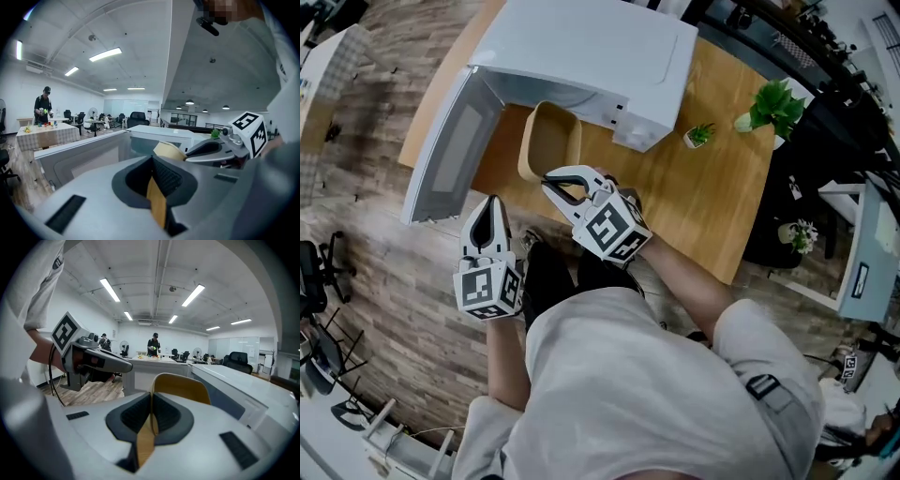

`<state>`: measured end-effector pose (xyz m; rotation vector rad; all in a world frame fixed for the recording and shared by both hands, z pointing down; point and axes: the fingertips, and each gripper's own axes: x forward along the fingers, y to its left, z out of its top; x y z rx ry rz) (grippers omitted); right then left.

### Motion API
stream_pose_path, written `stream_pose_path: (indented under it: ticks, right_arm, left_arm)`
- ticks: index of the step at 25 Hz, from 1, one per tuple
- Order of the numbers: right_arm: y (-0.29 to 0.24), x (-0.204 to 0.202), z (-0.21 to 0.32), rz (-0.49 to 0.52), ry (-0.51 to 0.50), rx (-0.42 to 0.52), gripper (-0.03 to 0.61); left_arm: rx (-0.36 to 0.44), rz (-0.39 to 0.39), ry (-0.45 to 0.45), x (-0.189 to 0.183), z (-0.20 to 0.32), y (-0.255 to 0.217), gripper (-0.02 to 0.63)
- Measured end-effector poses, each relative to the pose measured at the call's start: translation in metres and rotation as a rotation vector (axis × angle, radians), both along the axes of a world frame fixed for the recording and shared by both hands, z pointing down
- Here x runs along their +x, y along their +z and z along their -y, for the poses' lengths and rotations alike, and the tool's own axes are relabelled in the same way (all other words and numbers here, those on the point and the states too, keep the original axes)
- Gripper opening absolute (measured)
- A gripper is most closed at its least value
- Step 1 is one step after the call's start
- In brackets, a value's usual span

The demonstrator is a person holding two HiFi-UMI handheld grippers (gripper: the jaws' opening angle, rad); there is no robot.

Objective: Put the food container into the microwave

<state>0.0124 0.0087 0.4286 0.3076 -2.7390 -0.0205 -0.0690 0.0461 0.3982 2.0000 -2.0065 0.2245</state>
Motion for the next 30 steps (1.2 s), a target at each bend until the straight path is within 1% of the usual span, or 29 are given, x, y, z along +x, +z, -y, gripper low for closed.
stream_pose_path:
  ticks: [2,8,13,19,23,26,30]
  right_arm:
    - [0.002,-0.001,0.004,-0.002,0.016,-0.013,0.023]
    - [0.014,-0.012,0.016,-0.039,0.093,-0.005,0.023]
    - [0.023,-0.024,0.026,-0.07,0.168,-0.002,0.023]
    - [0.043,-0.028,0.034,-0.157,0.285,0.043,0.025]
    - [0.053,-0.035,0.033,-0.226,0.339,0.083,0.025]
    - [0.062,-0.04,0.034,-0.287,0.339,0.138,0.025]
    - [0.068,-0.032,0.036,-0.349,0.362,0.193,0.025]
  left_arm:
    - [-0.002,-0.004,0.019,-0.003,0.008,0.001,0.012]
    - [-0.014,-0.031,0.108,-0.016,0.032,0.014,0.012]
    - [-0.024,-0.049,0.23,-0.022,0.053,0.025,0.012]
    - [0.002,-0.056,0.41,-0.023,0.08,0.035,0.012]
    - [0.012,-0.076,0.514,-0.025,0.087,0.04,0.012]
    - [0.011,-0.091,0.56,-0.026,0.083,0.045,0.012]
    - [0.005,-0.125,0.583,-0.025,0.079,0.055,0.012]
